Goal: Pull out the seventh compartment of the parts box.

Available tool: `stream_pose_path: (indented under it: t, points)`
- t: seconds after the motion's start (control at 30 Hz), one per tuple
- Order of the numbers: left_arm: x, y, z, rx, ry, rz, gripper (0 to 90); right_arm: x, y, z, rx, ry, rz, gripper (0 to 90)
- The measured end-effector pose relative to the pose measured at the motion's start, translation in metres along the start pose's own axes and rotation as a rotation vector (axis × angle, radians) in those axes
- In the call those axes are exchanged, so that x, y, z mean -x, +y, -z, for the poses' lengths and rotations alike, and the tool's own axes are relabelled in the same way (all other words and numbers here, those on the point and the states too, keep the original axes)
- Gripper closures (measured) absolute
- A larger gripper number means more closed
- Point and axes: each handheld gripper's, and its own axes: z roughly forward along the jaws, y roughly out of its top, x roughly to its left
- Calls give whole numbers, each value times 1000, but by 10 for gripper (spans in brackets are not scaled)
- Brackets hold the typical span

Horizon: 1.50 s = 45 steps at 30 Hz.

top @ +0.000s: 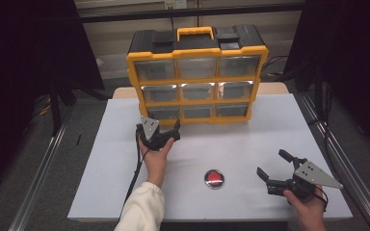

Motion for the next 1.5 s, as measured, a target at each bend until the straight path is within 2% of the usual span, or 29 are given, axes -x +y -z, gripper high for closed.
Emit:
stream_pose_path:
  t: [0.1, 0.17, 0.2, 0.5, 0.53, 0.6, 0.63, 0.77, 0.83, 0.93, 1.03, 1.07, 1.17, 1.27, 1.33, 1.4, 1.43, 1.5]
  points:
    - [0, -1, -2, 6, 6, 19, 27, 0, 0, 0, 1, -1, 1, 32]
    - [-3, -2, -3, -2, 15, 14, 27, 0, 0, 0, -2, -1, 2, 32]
    - [-3, -2, -4, 6, 21, 30, 27, 0, 0, 0, 1, -1, 2, 32]
    - [-7, -4, -7, 8, 42, 35, 27, 0, 0, 0, 1, 0, 2, 32]
    - [-7, -4, -7, 4, 56, 40, 27, 0, 0, 0, 1, -1, 0, 32]
    - [-8, -5, -8, 6, 50, 32, 27, 0, 0, 0, 3, 3, 3, 32]
    - [-8, -5, -10, 8, 51, 41, 27, 0, 0, 0, 3, 2, 4, 32]
    - [-6, -5, -12, 6, 52, 35, 27, 0, 0, 0, -4, 2, 2, 32]
    - [-5, -3, -15, 6, 56, 11, 27, 0, 0, 0, 1, 4, 4, 32]
    - [-5, -3, -17, 1, 44, 23, 27, 0, 0, 0, 2, 4, 5, 32]
    - [-4, -5, -22, 0, 64, 19, 27, 0, 0, 0, 0, 4, 5, 33]
    - [-5, -5, -22, -9, 66, 0, 27, 0, 0, 0, 0, 5, 5, 33]
    - [-4, -6, -24, -7, 80, 3, 27, 0, 0, 0, 1, 6, 6, 33]
    - [-6, -7, -27, -8, 70, -1, 33, 0, 0, 0, 0, 3, 5, 33]
    - [-9, -9, -29, -6, 88, 21, 33, 0, 0, 0, 0, 4, 5, 33]
    - [-10, -9, -30, -4, 90, 18, 33, 0, 0, 0, 0, 4, 6, 33]
    - [-11, -9, -29, -19, 93, 1, 33, 0, 0, 0, 0, 2, 4, 33]
    - [-11, -8, -31, -30, 92, 1, 30, 0, 0, -1, 2, 5, 6, 33]
